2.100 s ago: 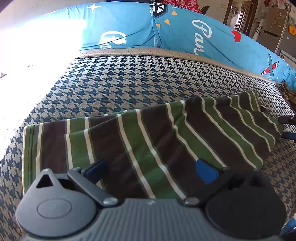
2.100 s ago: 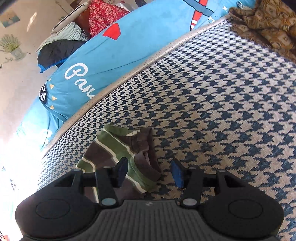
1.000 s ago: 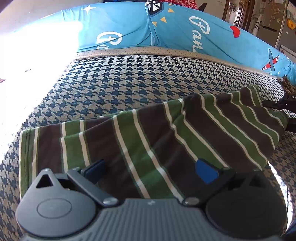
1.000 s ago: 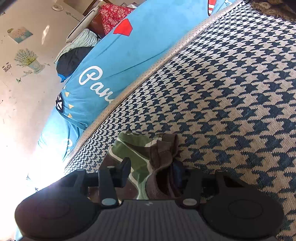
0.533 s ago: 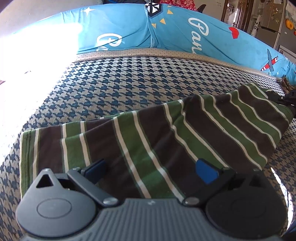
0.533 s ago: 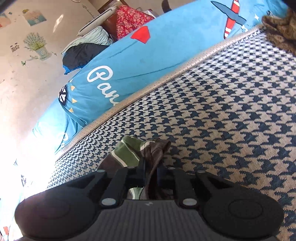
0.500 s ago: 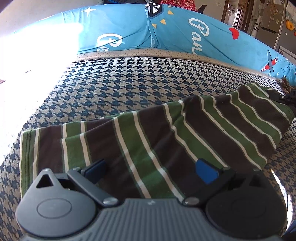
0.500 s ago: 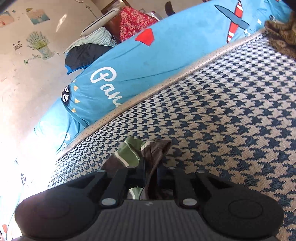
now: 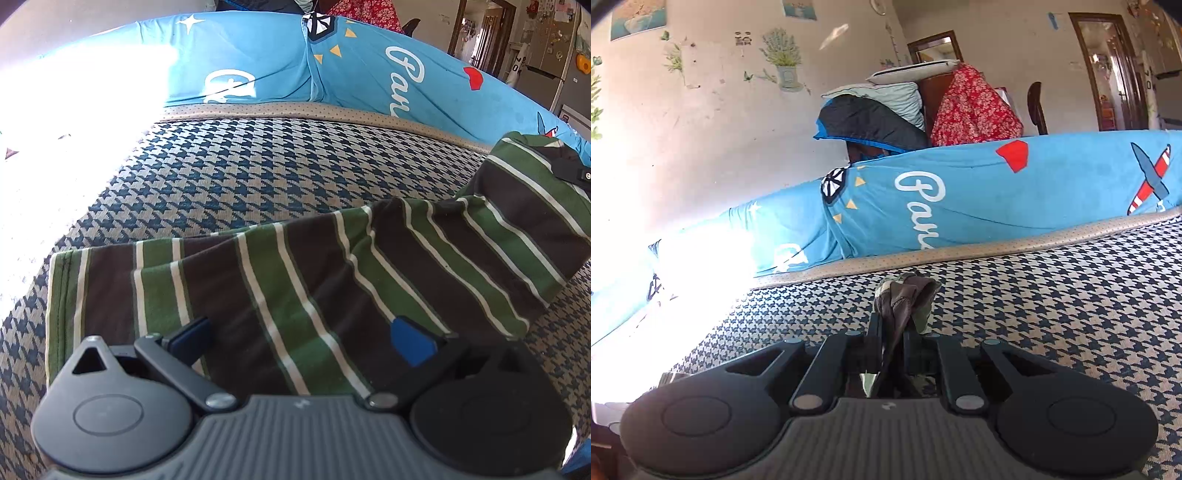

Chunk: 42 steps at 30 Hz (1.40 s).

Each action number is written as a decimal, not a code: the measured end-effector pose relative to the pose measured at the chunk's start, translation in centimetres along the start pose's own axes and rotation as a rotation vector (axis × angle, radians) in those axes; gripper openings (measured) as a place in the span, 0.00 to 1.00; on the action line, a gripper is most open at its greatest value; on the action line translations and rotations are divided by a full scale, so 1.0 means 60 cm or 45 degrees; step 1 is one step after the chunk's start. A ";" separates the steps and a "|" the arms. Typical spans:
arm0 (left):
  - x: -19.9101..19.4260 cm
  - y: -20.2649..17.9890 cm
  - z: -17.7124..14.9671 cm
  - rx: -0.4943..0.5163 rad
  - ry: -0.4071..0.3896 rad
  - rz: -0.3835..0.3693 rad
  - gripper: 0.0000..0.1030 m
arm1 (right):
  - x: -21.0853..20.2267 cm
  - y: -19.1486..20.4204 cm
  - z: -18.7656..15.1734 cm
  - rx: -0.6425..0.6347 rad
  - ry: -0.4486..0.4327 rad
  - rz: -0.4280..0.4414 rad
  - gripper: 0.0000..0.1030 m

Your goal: Fold clothes

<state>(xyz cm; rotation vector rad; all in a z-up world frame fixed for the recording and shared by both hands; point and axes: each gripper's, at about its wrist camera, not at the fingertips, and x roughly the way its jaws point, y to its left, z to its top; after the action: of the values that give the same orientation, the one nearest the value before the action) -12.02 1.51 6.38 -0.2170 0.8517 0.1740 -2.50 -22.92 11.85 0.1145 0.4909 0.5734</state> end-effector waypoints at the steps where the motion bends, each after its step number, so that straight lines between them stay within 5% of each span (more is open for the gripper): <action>1: 0.000 0.000 0.001 -0.005 0.003 -0.003 1.00 | -0.001 0.005 0.000 -0.011 0.000 0.006 0.11; 14: 0.033 -0.048 0.065 0.035 -0.100 -0.149 1.00 | -0.009 -0.007 0.000 0.003 0.004 -0.013 0.11; 28: 0.151 -0.166 0.125 0.140 -0.100 -0.082 1.00 | -0.010 -0.021 0.008 0.006 0.024 0.012 0.11; 42: 0.184 -0.127 0.199 -0.147 -0.075 -0.094 1.00 | -0.009 0.007 0.001 -0.175 0.061 0.094 0.11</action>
<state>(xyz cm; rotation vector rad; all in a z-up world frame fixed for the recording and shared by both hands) 5.59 -2.04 6.57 -0.3492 0.7746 0.1602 -3.07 -22.85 12.25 -0.0125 0.4936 0.6816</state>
